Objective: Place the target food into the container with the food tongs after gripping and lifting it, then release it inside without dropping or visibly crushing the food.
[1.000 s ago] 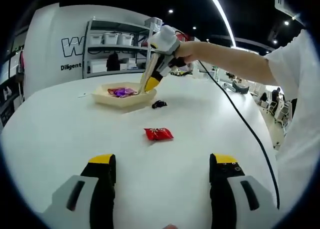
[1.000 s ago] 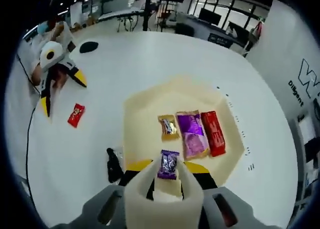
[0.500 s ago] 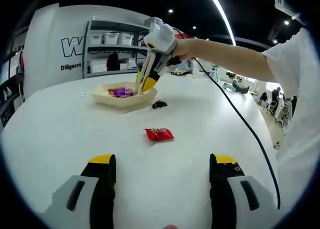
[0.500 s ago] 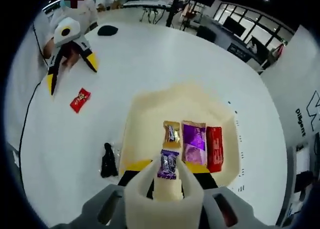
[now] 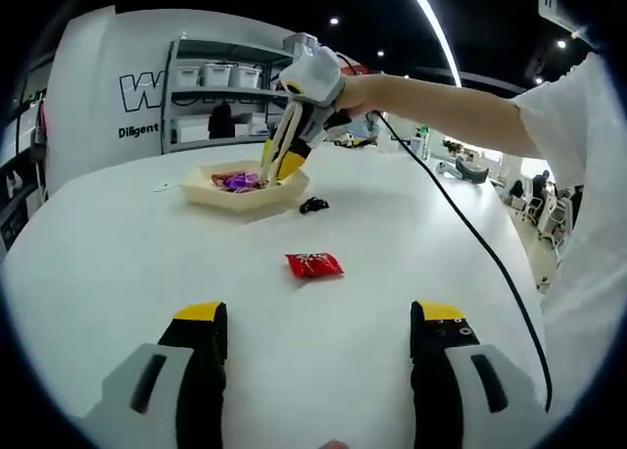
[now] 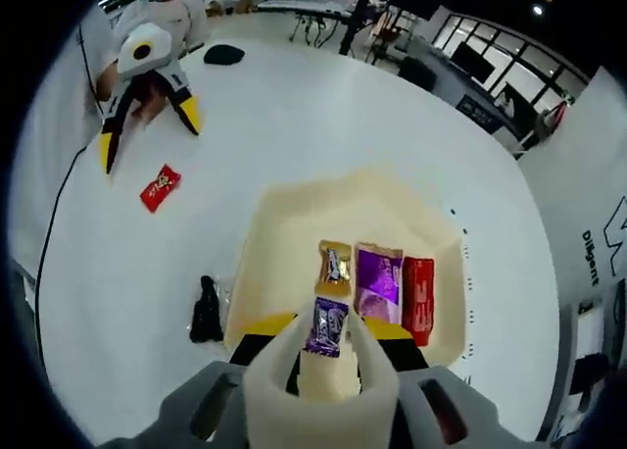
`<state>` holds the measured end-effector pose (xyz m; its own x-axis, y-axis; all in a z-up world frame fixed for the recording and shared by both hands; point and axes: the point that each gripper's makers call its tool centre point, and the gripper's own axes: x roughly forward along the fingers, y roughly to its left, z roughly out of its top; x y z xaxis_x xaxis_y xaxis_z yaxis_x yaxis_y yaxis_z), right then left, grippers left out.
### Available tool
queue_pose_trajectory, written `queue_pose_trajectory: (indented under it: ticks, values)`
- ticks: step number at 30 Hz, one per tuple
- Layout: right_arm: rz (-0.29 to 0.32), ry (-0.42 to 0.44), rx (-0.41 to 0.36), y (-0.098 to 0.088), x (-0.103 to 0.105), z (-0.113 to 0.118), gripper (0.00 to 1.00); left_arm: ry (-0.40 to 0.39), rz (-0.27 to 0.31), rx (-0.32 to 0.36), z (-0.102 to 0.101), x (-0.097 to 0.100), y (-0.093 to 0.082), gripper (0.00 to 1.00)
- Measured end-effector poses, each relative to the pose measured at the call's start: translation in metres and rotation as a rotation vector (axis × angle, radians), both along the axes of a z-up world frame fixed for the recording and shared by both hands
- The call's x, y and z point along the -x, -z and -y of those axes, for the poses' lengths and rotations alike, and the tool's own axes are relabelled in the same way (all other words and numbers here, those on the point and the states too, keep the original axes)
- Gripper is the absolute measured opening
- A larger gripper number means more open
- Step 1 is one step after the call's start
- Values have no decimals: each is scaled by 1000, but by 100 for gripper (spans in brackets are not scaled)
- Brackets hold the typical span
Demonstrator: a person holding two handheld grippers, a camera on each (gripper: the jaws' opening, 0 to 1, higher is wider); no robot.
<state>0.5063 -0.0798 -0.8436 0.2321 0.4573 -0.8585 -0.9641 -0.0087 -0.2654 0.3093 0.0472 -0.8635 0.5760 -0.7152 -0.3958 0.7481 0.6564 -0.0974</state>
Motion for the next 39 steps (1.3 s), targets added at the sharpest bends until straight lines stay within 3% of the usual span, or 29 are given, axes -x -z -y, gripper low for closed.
queue_pose_trajectory:
  ticks: [9,19,39]
  values:
    - [9,14,-22,-11,1,10,16,9,-1,-1,3,-1,0,74]
    - [8,57,-14,-3,3,22,17,12,1,-1,4,1,0,74]
    - [5,68,-21,-1,-1,17,17,6,-2,-3,1,1,2,74]
